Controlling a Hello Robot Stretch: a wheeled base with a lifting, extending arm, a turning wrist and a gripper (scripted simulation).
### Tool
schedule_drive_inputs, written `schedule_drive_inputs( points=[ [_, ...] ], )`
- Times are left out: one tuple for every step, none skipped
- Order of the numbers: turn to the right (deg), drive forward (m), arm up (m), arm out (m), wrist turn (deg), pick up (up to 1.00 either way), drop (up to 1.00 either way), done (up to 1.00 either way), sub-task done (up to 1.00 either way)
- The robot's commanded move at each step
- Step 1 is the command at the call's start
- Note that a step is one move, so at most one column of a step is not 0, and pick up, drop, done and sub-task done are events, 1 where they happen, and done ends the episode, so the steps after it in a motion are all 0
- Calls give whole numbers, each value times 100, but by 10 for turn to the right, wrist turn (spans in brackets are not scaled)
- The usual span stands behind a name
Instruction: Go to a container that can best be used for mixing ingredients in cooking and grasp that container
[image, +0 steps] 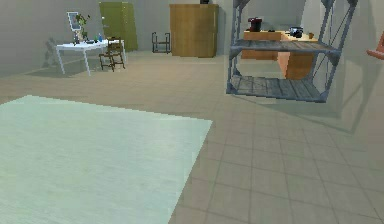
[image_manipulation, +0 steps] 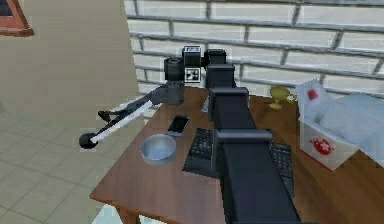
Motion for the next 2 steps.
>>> schedule_drive_inputs(
  points=[
    [0, 0, 0, 0, 450, 0, 0, 0, 0],
    [0, 0, 0, 0, 120, 0, 0, 0, 0]
  ],
)
